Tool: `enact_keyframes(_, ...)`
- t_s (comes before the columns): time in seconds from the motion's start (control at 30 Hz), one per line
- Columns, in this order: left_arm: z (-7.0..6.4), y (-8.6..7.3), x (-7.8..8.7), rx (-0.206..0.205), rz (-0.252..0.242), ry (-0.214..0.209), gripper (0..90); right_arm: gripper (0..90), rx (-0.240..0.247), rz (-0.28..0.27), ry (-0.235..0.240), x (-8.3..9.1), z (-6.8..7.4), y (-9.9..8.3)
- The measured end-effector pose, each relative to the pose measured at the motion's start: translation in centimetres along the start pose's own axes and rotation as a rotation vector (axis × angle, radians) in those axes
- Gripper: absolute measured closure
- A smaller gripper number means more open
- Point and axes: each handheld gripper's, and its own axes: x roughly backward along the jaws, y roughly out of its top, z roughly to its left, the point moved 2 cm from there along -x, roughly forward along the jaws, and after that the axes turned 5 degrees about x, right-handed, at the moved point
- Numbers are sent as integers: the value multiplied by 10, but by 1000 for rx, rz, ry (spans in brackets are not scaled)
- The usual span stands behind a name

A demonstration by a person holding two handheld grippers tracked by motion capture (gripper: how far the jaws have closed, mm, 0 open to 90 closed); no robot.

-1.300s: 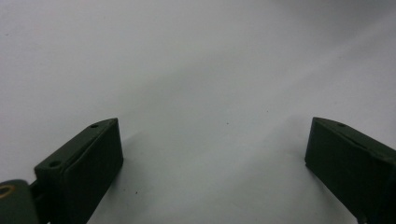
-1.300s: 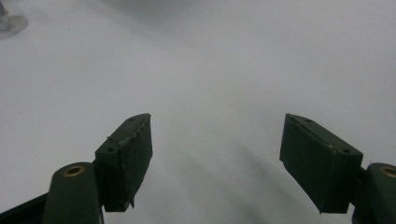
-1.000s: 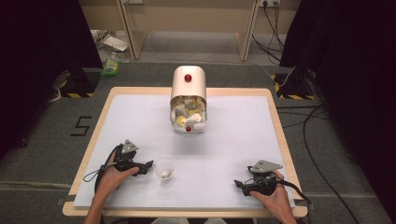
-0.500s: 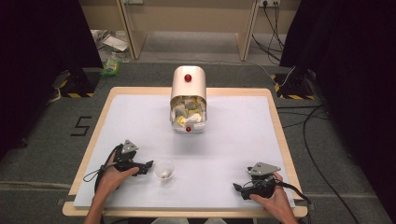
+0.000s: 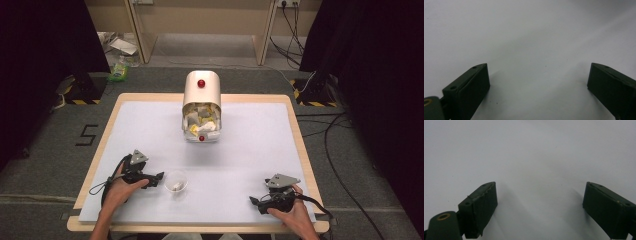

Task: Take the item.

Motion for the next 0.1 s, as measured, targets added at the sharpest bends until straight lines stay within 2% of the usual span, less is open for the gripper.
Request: enact_keyframes(0.1,0,0,0,1,0,0,32,127,-4,0,2,0,0,0)
